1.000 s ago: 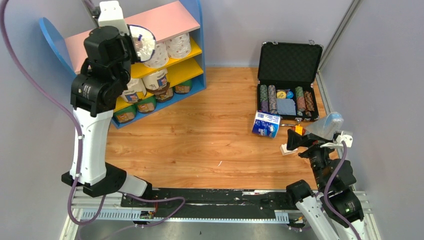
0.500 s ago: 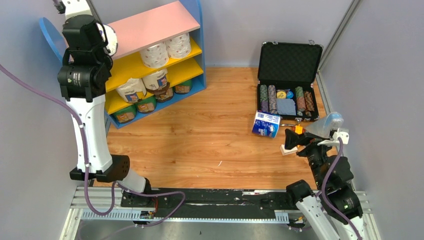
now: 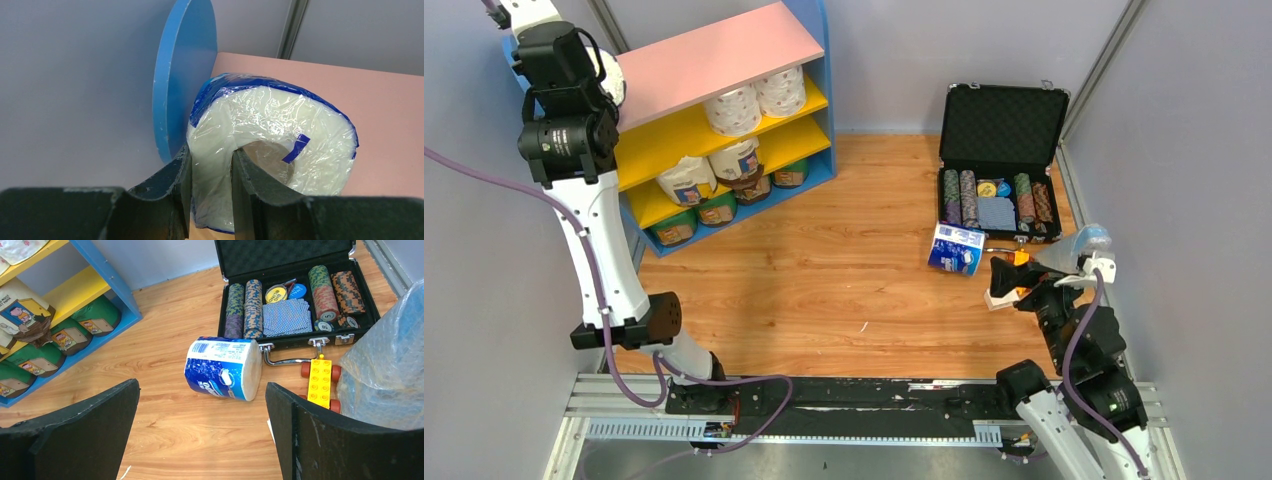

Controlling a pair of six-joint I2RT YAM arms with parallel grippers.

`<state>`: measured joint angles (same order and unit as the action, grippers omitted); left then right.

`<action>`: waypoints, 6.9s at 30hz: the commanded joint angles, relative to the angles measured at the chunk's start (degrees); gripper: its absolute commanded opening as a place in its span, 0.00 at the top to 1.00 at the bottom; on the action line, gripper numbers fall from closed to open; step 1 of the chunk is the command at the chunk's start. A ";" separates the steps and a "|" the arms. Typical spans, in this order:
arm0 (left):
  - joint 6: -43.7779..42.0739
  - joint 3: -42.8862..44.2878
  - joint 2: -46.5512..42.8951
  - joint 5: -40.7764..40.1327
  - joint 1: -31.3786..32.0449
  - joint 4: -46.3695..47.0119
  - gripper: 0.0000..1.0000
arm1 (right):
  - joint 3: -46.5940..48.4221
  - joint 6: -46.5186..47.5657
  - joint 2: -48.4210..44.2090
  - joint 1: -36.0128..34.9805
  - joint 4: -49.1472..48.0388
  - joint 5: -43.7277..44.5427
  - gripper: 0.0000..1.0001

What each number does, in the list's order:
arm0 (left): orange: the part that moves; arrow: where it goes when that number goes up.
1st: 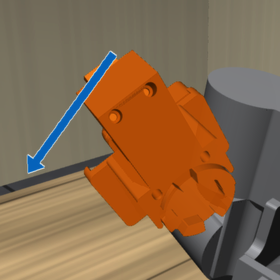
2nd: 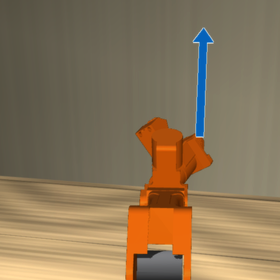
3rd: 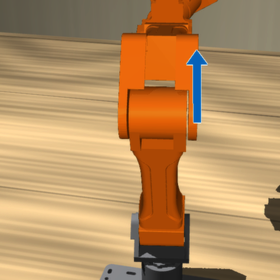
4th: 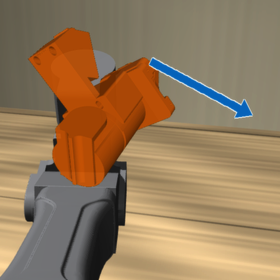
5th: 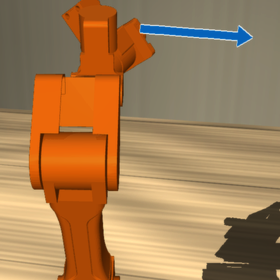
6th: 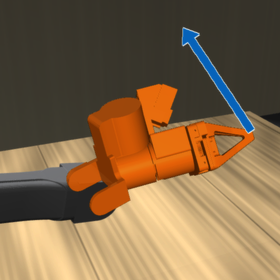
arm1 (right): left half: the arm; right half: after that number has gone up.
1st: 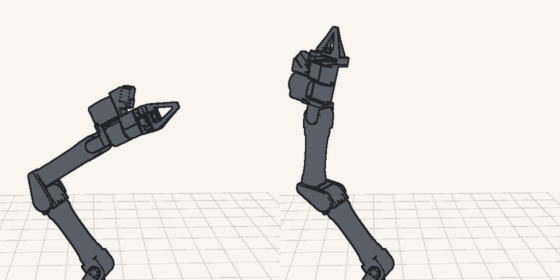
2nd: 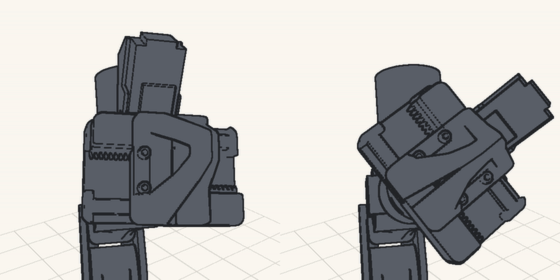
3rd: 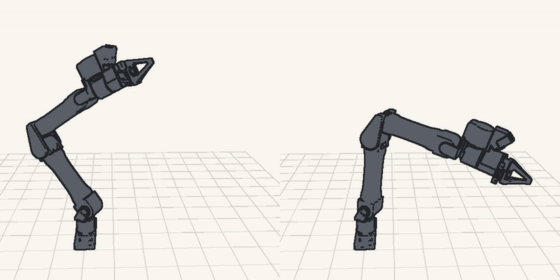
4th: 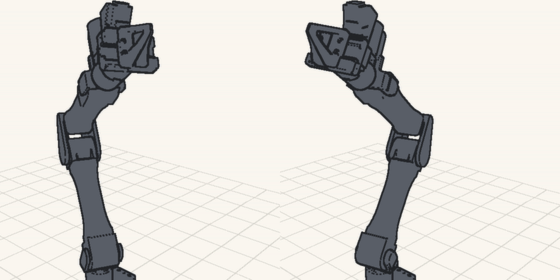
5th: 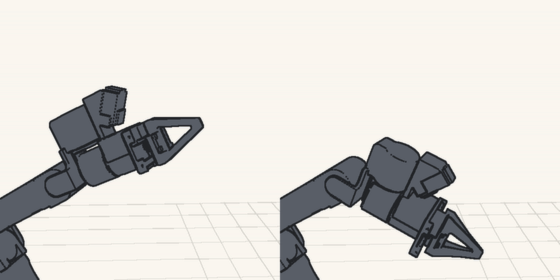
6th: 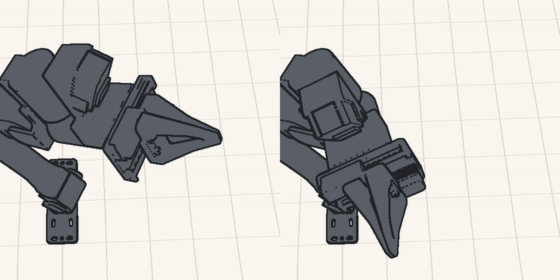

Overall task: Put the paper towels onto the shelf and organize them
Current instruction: Place the paper towel on the shelf, then adjust the paper towel at the center of the board.

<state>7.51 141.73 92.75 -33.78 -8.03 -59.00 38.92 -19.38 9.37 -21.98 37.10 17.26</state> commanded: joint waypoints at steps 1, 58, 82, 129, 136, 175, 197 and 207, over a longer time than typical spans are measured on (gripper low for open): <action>2.21 2.28 0.17 2.92 -1.89 2.29 0.62 | 0.11 0.50 1.22 0.04 -2.04 -0.61 0.00; 18.48 -49.09 -32.64 52.50 9.71 31.47 0.12 | 8.71 -9.45 19.67 0.08 0.66 -3.49 0.00; 30.04 -81.26 -2.95 50.27 49.66 80.68 0.08 | -5.01 -16.65 35.15 24.24 -19.37 -27.59 0.00; 50.24 -69.57 36.51 59.64 56.19 118.88 0.47 | 1.26 -9.06 9.99 24.53 -0.54 -25.37 0.00; 53.09 -69.80 38.15 58.96 56.20 123.46 0.48 | 1.01 -9.17 9.11 24.53 -0.63 -25.26 0.00; 6.40 -58.65 5.61 8.12 55.32 14.76 0.70 | -0.68 -9.19 8.30 24.53 -2.87 -26.45 0.00; -2.64 -56.07 2.97 20.13 54.70 10.90 0.31 | -0.95 -9.08 7.91 24.53 -3.31 -27.02 0.00; -6.08 -58.22 4.62 21.62 53.14 15.42 0.32 | -1.21 -9.01 7.16 24.53 -3.66 -27.51 0.00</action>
<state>4.12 83.92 97.73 -13.85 45.93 -46.30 38.17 -28.86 17.39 2.35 36.97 -9.30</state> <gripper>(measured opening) 0.688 0.998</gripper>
